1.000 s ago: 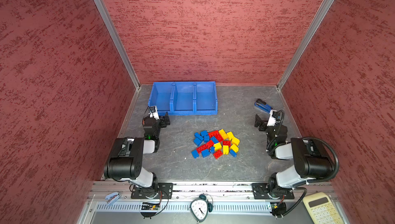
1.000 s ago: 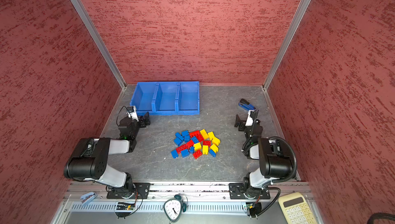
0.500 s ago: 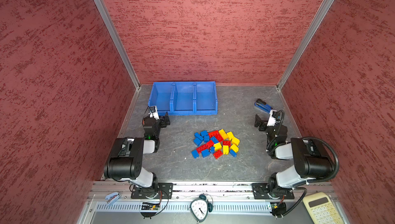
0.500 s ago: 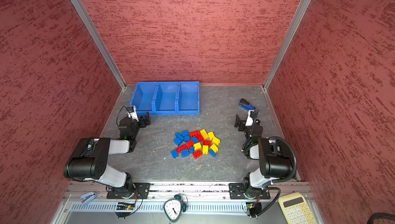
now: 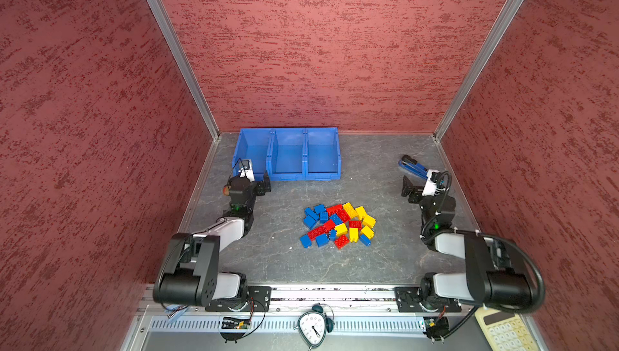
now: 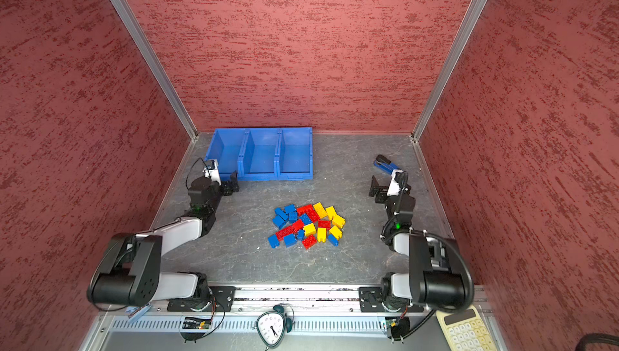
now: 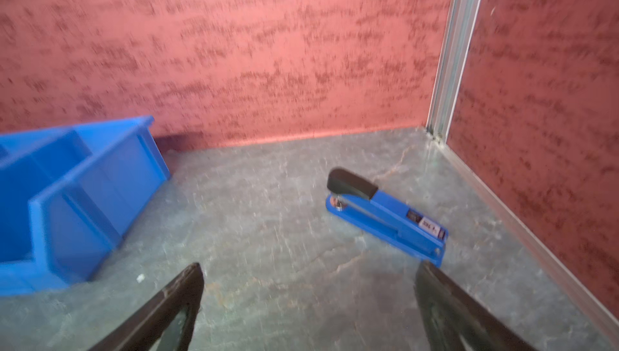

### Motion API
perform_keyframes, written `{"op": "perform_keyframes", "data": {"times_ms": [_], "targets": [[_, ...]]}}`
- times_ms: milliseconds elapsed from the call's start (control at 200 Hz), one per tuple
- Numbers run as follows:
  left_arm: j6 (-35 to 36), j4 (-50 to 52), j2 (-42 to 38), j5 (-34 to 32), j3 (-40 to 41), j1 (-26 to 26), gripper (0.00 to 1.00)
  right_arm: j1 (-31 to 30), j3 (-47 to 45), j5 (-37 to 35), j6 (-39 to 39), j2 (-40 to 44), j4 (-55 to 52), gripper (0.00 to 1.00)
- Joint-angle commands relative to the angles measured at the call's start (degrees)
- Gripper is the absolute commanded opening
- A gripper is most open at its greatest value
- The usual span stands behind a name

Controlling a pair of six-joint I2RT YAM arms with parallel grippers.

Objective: Sort the legos into containers by color
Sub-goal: Move the container to the top-center of the table.

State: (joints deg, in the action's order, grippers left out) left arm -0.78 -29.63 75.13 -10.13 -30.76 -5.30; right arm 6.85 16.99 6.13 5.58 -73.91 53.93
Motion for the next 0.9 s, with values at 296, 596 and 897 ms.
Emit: {"op": "perform_keyframes", "data": {"times_ms": [296,596,897], "targets": [[-25.93,54.72,2.61,1.23,-34.77,11.33,0.99,-1.91,26.76,19.81,40.16,-5.33,-28.24,0.99],[-16.5,64.28,22.37,15.05,-50.74,19.76,0.99,-16.76,48.27,12.15,25.58,-20.85,-54.17,0.99],[-8.71,69.21,35.11,17.54,-61.65,20.16,0.98,-29.32,74.79,-4.42,13.88,-40.87,-76.73,0.96]]}}
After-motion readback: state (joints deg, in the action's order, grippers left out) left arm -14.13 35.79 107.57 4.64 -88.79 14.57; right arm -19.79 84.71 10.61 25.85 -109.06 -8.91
